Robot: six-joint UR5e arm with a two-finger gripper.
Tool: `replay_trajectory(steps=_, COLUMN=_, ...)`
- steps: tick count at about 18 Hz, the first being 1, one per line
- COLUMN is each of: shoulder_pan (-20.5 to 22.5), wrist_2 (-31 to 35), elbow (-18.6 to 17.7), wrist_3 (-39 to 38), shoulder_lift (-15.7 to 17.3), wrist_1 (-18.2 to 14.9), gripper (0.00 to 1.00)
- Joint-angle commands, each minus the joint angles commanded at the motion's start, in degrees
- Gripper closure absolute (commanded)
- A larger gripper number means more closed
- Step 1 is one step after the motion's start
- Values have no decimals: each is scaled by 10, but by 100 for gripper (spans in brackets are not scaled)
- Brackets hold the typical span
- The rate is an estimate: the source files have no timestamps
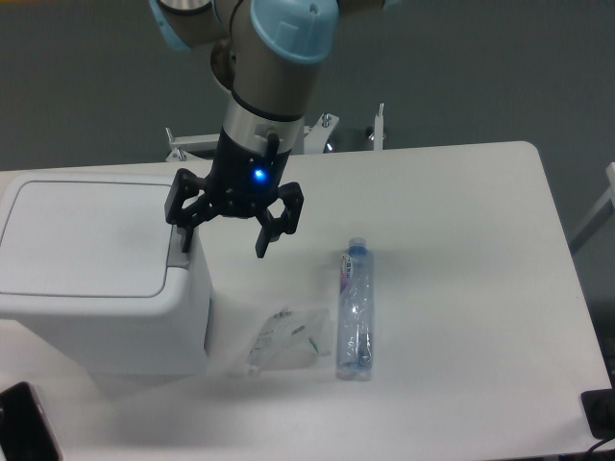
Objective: Open the trash can
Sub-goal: 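Lower the gripper fingers onto the grey lid tab, then press the grey tab with the gripper to pop the lid up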
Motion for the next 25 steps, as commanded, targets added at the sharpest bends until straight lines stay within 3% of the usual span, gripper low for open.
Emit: replay_trajectory(steps=25, shoulder_pan=-1, wrist_2=2, elbow=-18, wrist_3=5, shoulder_lift=3, wrist_1=19, gripper=0)
